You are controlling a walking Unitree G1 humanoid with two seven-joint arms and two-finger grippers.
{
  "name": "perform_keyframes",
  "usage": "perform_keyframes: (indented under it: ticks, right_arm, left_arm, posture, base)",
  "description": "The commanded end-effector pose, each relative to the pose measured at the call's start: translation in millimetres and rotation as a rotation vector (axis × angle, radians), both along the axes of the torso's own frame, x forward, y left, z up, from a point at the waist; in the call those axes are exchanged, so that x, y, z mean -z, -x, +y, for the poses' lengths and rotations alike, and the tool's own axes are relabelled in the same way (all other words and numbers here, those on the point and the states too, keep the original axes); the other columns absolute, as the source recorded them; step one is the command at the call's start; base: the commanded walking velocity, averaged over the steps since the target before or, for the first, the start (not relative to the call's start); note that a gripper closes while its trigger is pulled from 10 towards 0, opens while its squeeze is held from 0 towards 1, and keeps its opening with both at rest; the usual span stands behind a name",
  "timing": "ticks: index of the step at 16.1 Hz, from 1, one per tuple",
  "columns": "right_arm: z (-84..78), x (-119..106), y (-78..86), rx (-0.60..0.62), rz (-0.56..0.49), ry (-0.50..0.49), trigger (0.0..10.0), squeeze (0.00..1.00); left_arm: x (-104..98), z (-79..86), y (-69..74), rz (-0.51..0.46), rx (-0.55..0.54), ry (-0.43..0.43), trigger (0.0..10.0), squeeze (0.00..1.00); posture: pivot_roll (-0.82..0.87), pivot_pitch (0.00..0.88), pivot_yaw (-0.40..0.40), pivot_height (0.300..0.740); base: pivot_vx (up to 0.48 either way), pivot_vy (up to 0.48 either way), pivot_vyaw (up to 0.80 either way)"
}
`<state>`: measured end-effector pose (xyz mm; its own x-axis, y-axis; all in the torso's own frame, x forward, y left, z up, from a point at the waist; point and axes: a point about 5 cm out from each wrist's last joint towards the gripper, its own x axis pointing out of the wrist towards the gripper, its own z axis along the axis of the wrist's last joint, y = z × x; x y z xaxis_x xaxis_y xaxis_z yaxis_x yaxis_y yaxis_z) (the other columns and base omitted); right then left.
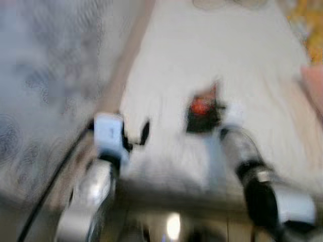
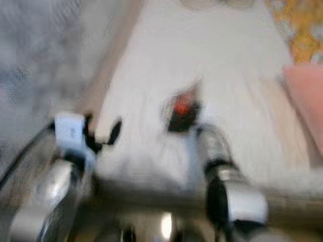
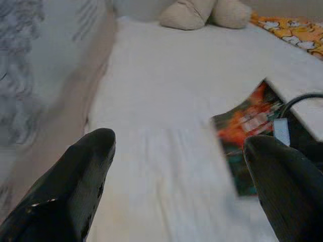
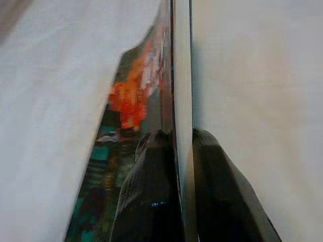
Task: Clean up the room
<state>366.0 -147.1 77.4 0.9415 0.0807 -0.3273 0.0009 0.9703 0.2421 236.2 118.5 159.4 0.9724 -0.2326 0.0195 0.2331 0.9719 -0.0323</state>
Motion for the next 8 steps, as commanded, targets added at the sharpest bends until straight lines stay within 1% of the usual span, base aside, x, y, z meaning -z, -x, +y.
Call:
perform_keyframes:
  ticks: [1, 2, 5, 6, 8]
  right_arm:
    - [-5.0, 10, 5.9, -0.020, 0.055, 0.006, 10.0, 0.00]
    - [6.0, 15, 8.6, -0.093, 0.092, -0.001, 10.0, 0.00]
    - [16.8, 22, 12.8, -0.123, 0.145, -0.042, 10.0, 0.00]
    - [22.1, 25, 15.6, -0.150, 0.166, -0.060, 10.0, 0.00]
    - [31.2, 27, 17.5, -0.207, 0.173, -0.053, 10.0, 0.00]
  left_arm:
    - [-2, -5.1, 2.1, 0.000, 0.001, 0.009, 10.0, 0.00]
    - [-3, -4.1, 2.6, 0.000, -0.011, 0.009, 10.0, 0.00]
    - [-4, -2.8, 6.8, 0.006, -0.025, 0.013, 10.0, 0.00]
    - [-4, -2.3, 8.6, 0.010, -0.033, 0.013, 10.0, 0.00]
    - [-4, -1.9, 12.4, 0.018, -0.046, 0.014, 10.0, 0.00]
  posture:
    - [0.14, 0.163, 0.055, 0.736]
    - [0.15, 0.172, 0.052, 0.736]
    - [0.17, 0.198, 0.047, 0.736]
    - [0.17, 0.207, 0.047, 0.736]
    - [0.19, 0.218, 0.040, 0.736]
  base:
    - [0.000, 0.000, 0.00]
    - [0.000, 0.000, 0.00]
    - [0.000, 0.000, 0.00]
    - [0.000, 0.000, 0.00]
    - [0.000, 0.000, 0.00]
